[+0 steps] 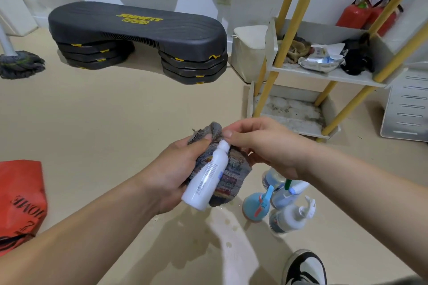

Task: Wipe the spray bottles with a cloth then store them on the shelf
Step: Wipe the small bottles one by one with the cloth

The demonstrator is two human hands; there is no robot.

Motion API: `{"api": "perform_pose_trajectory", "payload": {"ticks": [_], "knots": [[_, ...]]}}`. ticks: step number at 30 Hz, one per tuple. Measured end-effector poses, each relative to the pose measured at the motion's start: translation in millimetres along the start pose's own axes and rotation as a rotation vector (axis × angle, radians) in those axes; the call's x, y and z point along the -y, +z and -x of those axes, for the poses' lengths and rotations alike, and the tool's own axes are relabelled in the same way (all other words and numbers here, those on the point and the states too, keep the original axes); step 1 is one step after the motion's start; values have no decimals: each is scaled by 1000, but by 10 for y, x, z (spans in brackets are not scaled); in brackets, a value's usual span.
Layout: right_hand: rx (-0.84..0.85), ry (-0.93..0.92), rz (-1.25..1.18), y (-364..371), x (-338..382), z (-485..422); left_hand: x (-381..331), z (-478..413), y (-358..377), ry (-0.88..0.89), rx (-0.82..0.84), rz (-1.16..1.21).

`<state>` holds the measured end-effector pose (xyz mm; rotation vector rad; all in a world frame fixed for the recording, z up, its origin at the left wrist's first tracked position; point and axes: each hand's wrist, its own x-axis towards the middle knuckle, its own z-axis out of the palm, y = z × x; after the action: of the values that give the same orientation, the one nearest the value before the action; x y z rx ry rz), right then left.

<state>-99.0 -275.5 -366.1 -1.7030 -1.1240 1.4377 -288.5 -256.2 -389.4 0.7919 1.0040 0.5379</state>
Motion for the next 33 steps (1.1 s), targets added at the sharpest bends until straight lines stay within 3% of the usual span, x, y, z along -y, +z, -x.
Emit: {"api": "perform_pose_trajectory", "payload": {"ticks": [6,9,14,17,23,33], "knots": [[-37,-74,207,-67,-83,-14,47,-117,-66,100,-108,-309],[-168,-111,352,-118,-84,-29,138,-207,-139,94,-208,-520],[-332,-129,664,-199,-200,-95,183,-345,-127,55,-241,-468],[-419,-95,726,-200,-404,-242,196,-447,-75,83,-246,-469],[-284,64,826,-332,-741,-705,353,-595,-67,68,-233,-502],[-333,262,938,-312,-1851,-1120,692,-1068,-340,-87,-307,-639]]}}
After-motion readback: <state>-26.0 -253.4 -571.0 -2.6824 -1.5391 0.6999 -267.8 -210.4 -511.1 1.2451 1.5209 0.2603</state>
